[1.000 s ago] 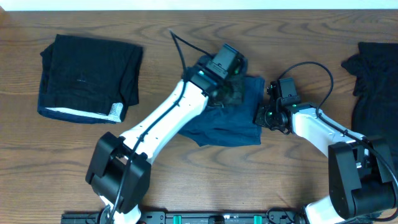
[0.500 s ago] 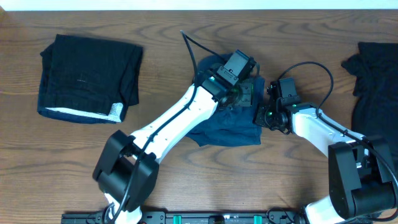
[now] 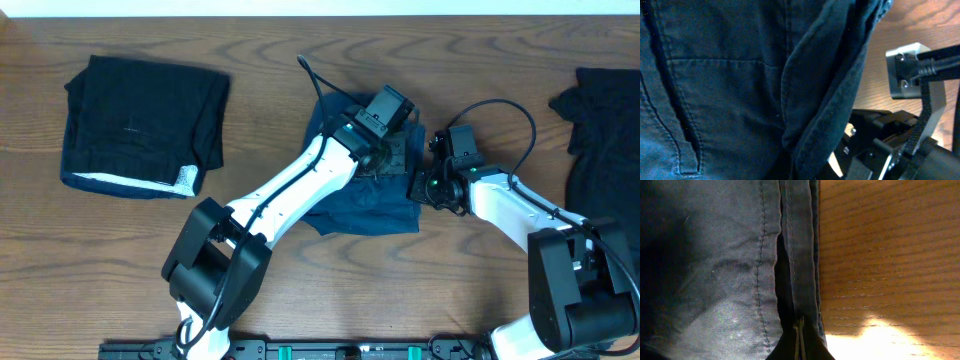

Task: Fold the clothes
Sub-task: 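Fold the left end rightward over the stack with the left gripper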

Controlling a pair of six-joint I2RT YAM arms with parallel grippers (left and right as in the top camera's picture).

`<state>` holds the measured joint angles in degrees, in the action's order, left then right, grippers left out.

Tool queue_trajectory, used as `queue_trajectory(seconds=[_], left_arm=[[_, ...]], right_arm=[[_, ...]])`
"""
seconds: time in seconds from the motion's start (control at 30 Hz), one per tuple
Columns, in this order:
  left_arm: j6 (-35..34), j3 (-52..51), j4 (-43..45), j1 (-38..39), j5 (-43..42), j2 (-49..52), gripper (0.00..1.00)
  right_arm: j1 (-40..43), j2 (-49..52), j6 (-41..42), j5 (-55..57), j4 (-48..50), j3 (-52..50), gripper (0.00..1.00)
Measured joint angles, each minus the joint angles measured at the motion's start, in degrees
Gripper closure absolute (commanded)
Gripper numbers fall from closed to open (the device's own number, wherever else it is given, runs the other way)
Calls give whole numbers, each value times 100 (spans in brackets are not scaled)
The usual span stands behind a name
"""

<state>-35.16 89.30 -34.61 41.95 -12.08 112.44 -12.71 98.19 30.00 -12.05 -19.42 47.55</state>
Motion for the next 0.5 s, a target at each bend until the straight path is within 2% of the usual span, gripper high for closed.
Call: queue_trajectory(seconds=[0.5], left_arm=[[-282, 0, 61, 136, 0, 42, 94]], right_arm=[[0, 0, 0, 0, 0, 0, 99]])
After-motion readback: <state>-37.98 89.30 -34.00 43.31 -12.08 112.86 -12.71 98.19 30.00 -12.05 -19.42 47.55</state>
